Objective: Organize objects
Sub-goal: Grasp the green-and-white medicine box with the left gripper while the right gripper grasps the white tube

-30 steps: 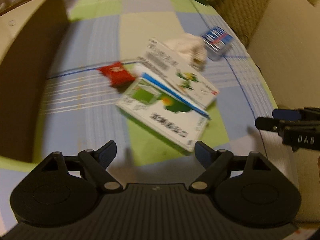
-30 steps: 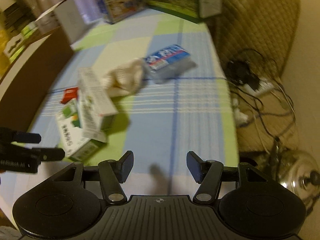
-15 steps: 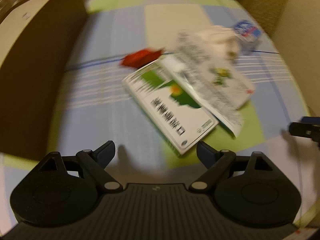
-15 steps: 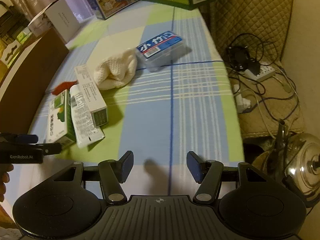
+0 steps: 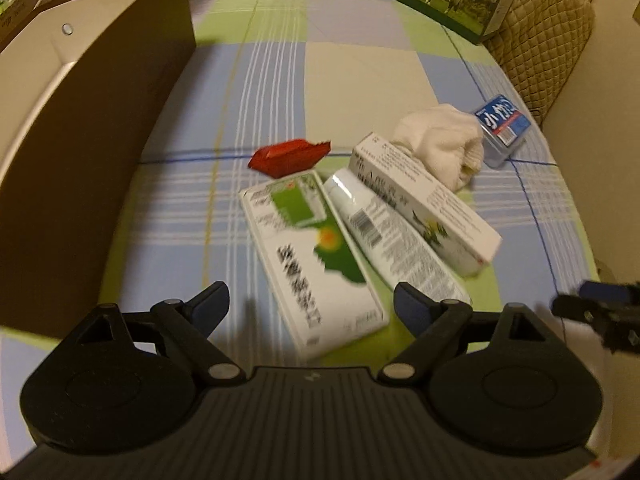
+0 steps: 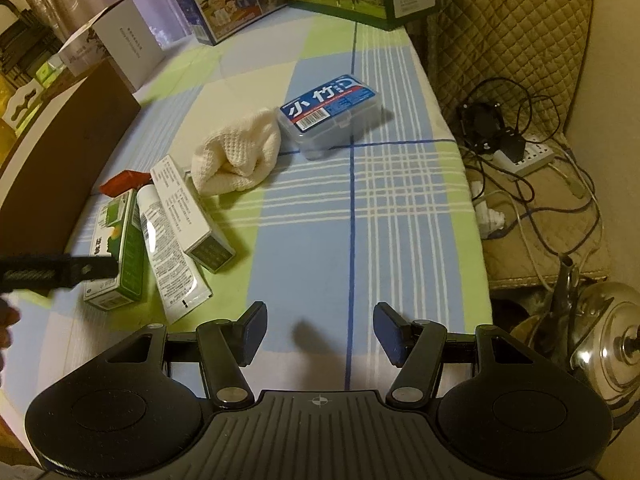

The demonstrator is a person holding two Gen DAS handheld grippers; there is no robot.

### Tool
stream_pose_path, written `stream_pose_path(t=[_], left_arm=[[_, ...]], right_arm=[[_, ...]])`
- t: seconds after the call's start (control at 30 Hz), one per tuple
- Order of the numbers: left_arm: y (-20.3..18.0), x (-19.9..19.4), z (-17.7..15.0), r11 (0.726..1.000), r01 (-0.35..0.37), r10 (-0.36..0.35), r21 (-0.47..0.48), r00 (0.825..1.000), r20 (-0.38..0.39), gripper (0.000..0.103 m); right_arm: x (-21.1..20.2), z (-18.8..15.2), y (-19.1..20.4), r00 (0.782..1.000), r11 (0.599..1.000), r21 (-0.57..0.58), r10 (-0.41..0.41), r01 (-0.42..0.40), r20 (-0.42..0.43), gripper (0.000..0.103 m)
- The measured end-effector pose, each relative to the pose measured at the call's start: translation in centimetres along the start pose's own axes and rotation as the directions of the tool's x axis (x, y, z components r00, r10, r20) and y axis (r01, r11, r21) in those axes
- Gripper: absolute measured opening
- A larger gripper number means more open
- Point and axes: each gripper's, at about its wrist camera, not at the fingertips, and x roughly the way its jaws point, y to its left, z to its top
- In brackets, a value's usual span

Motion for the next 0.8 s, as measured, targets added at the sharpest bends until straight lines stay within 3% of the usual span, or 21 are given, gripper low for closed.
stream_pose_path(t=[0.13,0.23,0.27,0.47,0.7,0.8], left_arm=[[0.1,1.9,0.9,1.0,-0.027,0.027,-0.012,0.999,-0.025,0.078],[0.8,2.5,1.1,0.999,0.005,-0.007,-0.047,0.999,-0.033,0.058],[1.0,2.4,1.0,0.999,0.003,-0.004,-0.049,1.0,-0.031,0.056],[2.2,1.4,-1.0,0.999,-0.022,0.022,-0.036,1.0,-0.002,0.052],[4.6,-0.1,-3.6,0.995,-0.056,0.054,-0.08,0.998,-0.023,0.052],[5.5,-0.5,-4.4,0.993,-0.061,0.057,-0.103,0.998,-0.037,0.052]], right_arm=[[-0.3,-0.3,-0.1,1.0,1.0,0.007,0.004,-0.004,0.005,0.057],[-0.4,-0.4,0.2,1.0,1.0,-0.003,0.017,-0.017,0.01,0.057],[-0.3,-0.4,0.4,1.0,1.0,-0.009,0.025,-0.025,0.012,0.057],[0.4,0.2,2.8,0.995,0.992,-0.094,0.091,-0.087,0.035,0.057],[2.0,2.2,7.4,0.987,0.955,-0.272,0.143,-0.12,0.069,0.057],[2.6,3.2,9.3,0.984,0.927,-0.355,0.159,-0.119,0.085,0.046]])
